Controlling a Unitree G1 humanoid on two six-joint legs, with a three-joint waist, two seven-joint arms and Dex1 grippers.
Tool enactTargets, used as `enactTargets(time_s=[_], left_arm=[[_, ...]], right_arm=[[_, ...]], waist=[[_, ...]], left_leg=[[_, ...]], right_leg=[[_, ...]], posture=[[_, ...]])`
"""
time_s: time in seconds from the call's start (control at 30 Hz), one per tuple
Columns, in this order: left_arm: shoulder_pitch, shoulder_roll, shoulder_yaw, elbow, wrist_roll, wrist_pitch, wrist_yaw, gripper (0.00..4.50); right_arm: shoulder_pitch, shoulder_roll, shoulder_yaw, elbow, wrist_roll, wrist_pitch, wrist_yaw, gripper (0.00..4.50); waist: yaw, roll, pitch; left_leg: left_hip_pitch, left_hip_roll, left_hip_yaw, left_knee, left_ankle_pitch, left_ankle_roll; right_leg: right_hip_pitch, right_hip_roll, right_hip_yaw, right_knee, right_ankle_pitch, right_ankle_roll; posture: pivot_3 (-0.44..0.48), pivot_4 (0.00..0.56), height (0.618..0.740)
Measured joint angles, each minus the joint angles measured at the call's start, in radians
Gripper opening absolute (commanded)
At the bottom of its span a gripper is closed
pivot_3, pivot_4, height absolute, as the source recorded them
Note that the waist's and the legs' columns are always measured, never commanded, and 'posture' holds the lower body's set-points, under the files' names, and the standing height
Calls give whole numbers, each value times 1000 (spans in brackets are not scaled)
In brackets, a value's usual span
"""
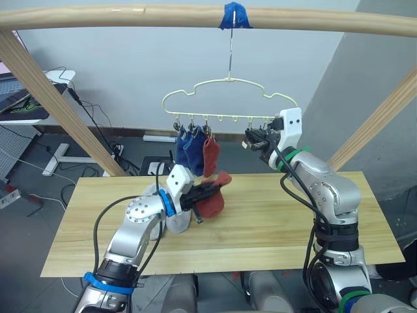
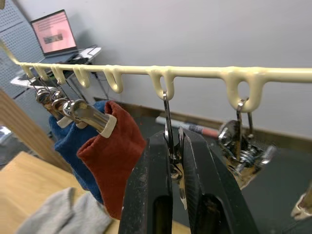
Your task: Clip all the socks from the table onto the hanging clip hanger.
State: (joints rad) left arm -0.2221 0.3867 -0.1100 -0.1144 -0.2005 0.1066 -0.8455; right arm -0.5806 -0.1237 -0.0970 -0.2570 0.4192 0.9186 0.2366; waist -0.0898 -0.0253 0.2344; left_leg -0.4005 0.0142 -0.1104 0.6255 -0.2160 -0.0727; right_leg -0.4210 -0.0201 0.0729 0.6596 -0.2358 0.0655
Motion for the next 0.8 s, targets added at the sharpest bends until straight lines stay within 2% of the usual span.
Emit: enactTargets(time_s=[0.2,0.33,0.5,0.8], left_arm=[[4,-24,-5,-18,32,-74,71,28],[2,-26,-23,-14,74,-161,88,28],[1,-29,-36,6,104,-225,101,28],[-24,-42,-39,35,104,-245,117,28]], right_arm=[[-36,101,-130,-35,132,182,-92,9],[-64,128,-188,-56,205,296,-144,9],[-69,140,-220,-75,260,367,-178,9],[-87,193,-287,-86,347,451,-241,9]], waist=[[6,0,0],[6,0,0],[5,0,0],[4,0,0]], left_leg=[[-1,0,0,-1,0,0],[-1,0,0,-1,0,0],[-1,0,0,-1,0,0],[-1,0,0,-1,0,0]], right_leg=[[0,0,0,-1,0,0],[0,0,0,-1,0,0],[-1,0,0,-2,0,0],[-1,0,0,-2,0,0]], posture=[[-45,197,740],[-47,193,740],[-50,192,740],[-58,181,740]])
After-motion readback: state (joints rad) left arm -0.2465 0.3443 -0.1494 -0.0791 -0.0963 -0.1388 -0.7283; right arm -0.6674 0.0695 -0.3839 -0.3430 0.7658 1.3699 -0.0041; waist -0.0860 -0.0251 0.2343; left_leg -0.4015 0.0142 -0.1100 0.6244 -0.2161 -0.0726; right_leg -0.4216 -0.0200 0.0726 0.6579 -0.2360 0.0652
